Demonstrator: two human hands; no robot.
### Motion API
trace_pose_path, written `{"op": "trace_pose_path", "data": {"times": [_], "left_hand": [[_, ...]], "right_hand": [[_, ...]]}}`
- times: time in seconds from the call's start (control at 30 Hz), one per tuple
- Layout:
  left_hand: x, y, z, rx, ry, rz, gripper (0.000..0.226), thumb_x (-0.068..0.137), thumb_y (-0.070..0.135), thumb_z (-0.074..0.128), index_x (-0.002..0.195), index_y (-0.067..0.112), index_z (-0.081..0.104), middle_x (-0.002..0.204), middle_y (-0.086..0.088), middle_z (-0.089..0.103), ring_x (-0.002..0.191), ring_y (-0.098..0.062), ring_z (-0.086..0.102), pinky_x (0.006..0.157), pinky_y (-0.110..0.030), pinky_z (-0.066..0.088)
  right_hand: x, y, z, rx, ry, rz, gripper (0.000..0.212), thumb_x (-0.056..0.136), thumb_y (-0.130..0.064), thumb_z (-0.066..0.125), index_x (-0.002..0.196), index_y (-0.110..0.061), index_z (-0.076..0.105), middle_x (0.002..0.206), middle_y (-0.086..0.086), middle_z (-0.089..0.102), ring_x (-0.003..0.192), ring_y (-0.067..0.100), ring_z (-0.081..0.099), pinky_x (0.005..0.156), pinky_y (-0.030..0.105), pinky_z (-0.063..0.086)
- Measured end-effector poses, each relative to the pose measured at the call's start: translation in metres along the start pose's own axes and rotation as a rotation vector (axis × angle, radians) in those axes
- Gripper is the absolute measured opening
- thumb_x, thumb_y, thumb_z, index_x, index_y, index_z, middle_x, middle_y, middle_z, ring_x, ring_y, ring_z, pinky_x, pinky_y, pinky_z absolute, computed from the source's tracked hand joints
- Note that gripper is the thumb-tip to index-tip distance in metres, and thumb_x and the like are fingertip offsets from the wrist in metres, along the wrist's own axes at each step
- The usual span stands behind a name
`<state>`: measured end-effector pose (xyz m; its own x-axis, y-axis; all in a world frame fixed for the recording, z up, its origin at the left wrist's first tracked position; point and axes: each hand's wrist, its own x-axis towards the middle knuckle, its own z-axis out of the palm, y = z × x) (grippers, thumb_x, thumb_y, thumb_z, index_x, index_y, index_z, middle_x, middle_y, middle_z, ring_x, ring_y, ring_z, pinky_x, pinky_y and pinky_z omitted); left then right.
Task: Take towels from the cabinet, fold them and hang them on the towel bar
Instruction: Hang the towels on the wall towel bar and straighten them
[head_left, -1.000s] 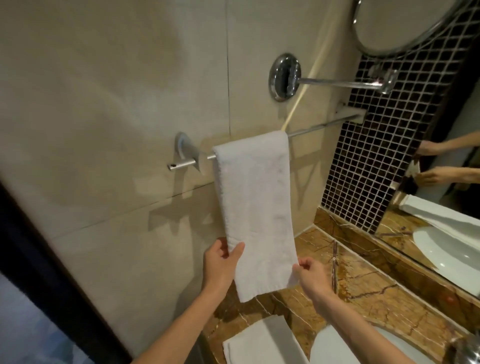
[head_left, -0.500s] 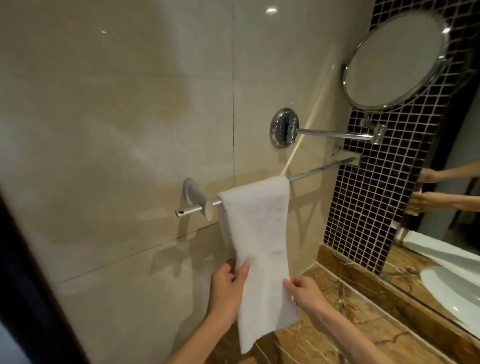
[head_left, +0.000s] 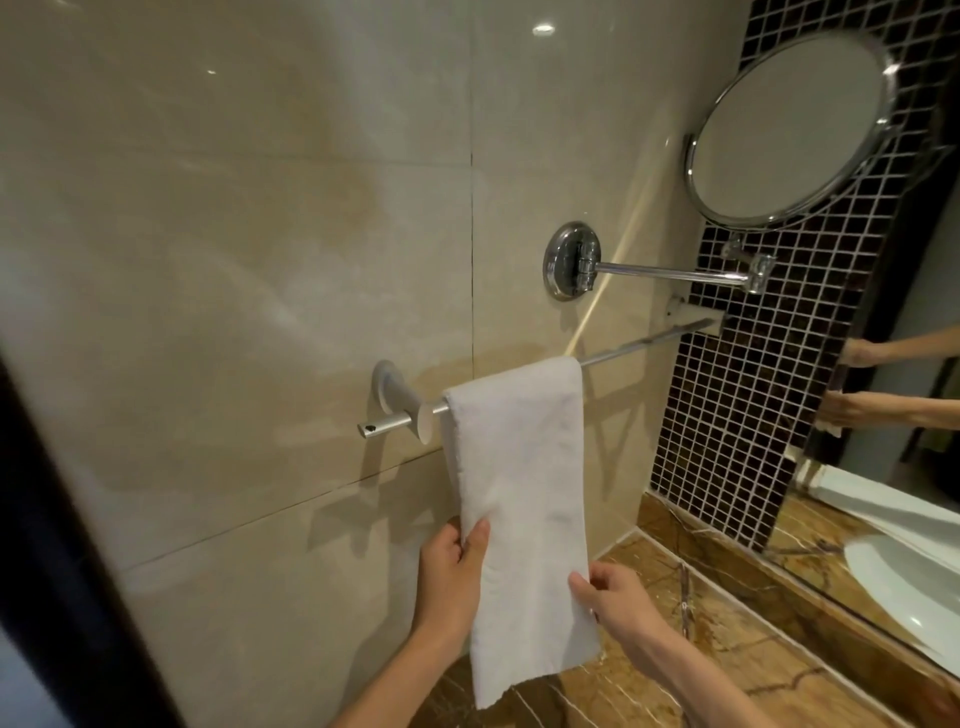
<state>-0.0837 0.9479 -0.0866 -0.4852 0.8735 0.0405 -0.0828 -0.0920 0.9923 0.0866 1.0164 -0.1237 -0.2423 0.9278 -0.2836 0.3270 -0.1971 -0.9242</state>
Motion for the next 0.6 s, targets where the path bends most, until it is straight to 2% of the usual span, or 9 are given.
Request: {"op": "trace_pose_path", "data": {"times": [0.23,0.37,0.43,0.5,0.6], "left_hand": [[-0.002,0.001,-0.005,-0.009,0.008,0.023,0.015,0.094,0.018,0.058,0.088,0.006,0.065,0.087,-0.012,0.073,0.083,-0.028,0.070,0.077,-0.044,0.056],[-0.001,0.004,-0.005,-0.014,0.010,0.053,0.016,0.092,0.015,0.061,0.090,-0.001,0.062,0.084,-0.012,0.073,0.081,-0.026,0.070,0.074,-0.043,0.057],[0.001,0.008,-0.005,-0.005,0.001,0.057,0.018,0.091,0.015,0.062,0.084,-0.002,0.060,0.081,-0.012,0.073,0.076,-0.024,0.070,0.071,-0.038,0.056],[0.004,0.010,-0.005,0.007,0.004,0.062,0.022,0.090,0.015,0.064,0.076,0.000,0.055,0.077,-0.015,0.070,0.071,-0.023,0.066,0.066,-0.037,0.052],[0.009,0.013,-0.006,0.039,0.021,0.092,0.028,0.088,0.017,0.067,0.069,0.004,0.050,0.072,-0.019,0.061,0.067,-0.021,0.056,0.062,-0.033,0.042]], "right_hand": [[0.002,0.008,-0.003,0.017,0.090,-0.019,0.017,0.091,-0.014,0.061,0.087,0.001,0.068,0.091,0.012,0.071,0.088,0.028,0.067,0.086,0.047,0.053],[-0.002,0.005,-0.006,-0.004,0.122,-0.056,0.012,0.090,-0.014,0.064,0.086,-0.005,0.071,0.089,0.007,0.073,0.087,0.025,0.068,0.084,0.044,0.055],[-0.005,-0.007,-0.007,-0.038,0.127,-0.153,0.016,0.093,-0.014,0.060,0.104,-0.011,0.069,0.103,0.002,0.072,0.095,0.018,0.066,0.090,0.038,0.053],[-0.009,-0.027,-0.007,-0.088,0.173,-0.309,0.032,0.095,-0.018,0.056,0.127,-0.013,0.056,0.119,-0.003,0.063,0.105,0.011,0.059,0.092,0.028,0.049],[-0.020,-0.068,-0.007,-0.266,0.339,-0.618,0.040,0.097,-0.027,0.053,0.135,-0.019,0.046,0.129,-0.010,0.047,0.119,0.005,0.044,0.103,0.028,0.038]]}}
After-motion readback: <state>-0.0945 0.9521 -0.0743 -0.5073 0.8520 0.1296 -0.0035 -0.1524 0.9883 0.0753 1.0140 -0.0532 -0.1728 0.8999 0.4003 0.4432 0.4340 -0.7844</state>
